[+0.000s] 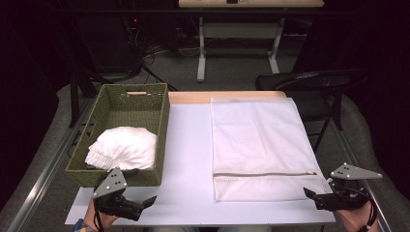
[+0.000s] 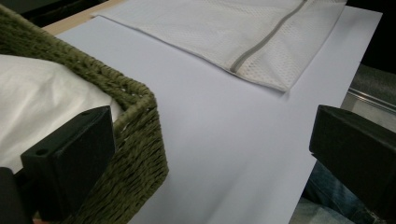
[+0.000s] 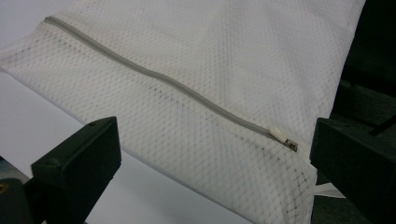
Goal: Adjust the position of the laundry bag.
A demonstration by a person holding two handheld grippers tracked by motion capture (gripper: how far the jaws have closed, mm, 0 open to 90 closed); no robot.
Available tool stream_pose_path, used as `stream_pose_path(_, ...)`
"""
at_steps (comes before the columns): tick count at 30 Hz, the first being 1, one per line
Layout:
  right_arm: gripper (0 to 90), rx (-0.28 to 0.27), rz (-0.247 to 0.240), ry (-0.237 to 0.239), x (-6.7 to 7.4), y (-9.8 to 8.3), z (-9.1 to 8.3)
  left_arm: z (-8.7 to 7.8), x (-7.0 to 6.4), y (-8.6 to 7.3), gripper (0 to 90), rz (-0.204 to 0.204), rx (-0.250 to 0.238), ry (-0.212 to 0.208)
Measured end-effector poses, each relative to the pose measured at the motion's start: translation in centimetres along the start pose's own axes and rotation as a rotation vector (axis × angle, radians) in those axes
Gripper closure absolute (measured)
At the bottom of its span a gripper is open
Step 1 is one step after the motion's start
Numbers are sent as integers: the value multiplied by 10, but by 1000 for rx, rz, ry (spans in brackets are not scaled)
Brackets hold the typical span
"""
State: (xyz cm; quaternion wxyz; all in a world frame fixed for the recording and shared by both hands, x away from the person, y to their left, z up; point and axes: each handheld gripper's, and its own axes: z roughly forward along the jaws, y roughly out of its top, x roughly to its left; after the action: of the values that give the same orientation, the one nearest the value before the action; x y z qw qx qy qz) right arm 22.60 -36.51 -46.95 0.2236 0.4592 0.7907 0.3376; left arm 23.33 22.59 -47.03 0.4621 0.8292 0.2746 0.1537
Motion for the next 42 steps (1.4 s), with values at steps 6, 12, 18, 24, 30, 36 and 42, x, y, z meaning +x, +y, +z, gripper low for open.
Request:
stream_pose_path(6,13,42,17,-6,-3,-2,8,18,-5,4,1,22,25,-22)
stream_pose_path(12,20,74,47,-15,-9,-5,17,40,-15,10,1,65,63,-54)
stream_pose_path(18,32,107,59,-9,-12,-9,23,68,-24,16,3,91,93,-107)
stream_pose_path(24,59,123,77,-13,-16,-14,26,95,-36,20,8,124,131,-148)
stream_pose_path(30,101,149,98,-29,-20,-17,32,117,-43,22,23,137,160,-181)
stream_pose_path(36,103,164,99,-27,-19,-16,34,140,-51,25,35,148,195,-215)
stream_pose_path(42,134,187,121,-27,-20,-19,39,167,-61,24,41,167,242,-230)
